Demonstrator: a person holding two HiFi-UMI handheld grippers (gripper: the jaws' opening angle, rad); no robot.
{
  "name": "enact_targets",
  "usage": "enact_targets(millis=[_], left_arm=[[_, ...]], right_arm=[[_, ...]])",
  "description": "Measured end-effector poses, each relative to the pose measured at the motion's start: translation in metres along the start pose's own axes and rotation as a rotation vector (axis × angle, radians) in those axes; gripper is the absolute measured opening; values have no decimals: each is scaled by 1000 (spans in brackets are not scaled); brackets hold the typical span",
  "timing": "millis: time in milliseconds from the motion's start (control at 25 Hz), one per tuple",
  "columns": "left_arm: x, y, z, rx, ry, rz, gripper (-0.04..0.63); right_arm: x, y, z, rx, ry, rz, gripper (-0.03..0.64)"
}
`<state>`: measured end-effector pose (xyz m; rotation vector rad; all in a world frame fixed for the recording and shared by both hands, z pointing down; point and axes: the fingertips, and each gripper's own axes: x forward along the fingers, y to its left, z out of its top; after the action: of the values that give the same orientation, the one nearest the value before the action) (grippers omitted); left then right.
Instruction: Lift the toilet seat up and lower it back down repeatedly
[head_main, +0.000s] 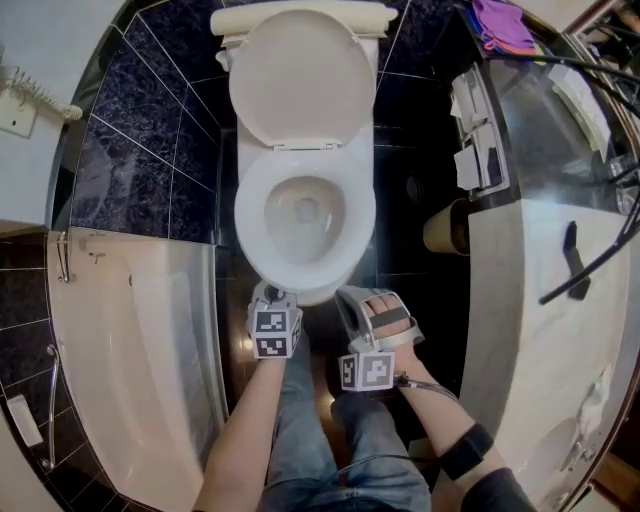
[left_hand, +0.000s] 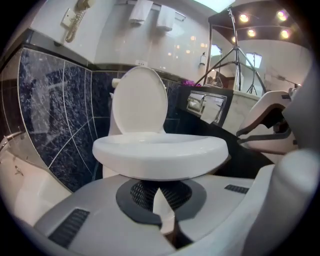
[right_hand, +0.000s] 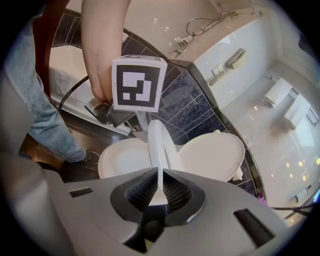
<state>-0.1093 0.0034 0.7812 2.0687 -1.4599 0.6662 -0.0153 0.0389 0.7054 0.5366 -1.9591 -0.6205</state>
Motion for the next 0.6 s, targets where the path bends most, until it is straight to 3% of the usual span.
enact_targets(millis=[400,600], left_arm=[[32,-13,-92,14,95,-30,-11],[43,-20,-152,-8,208,-33,-11]], right_arm=[[43,45,-77,236,122,-18,35],[62,54,-88,291,133,-30,31]])
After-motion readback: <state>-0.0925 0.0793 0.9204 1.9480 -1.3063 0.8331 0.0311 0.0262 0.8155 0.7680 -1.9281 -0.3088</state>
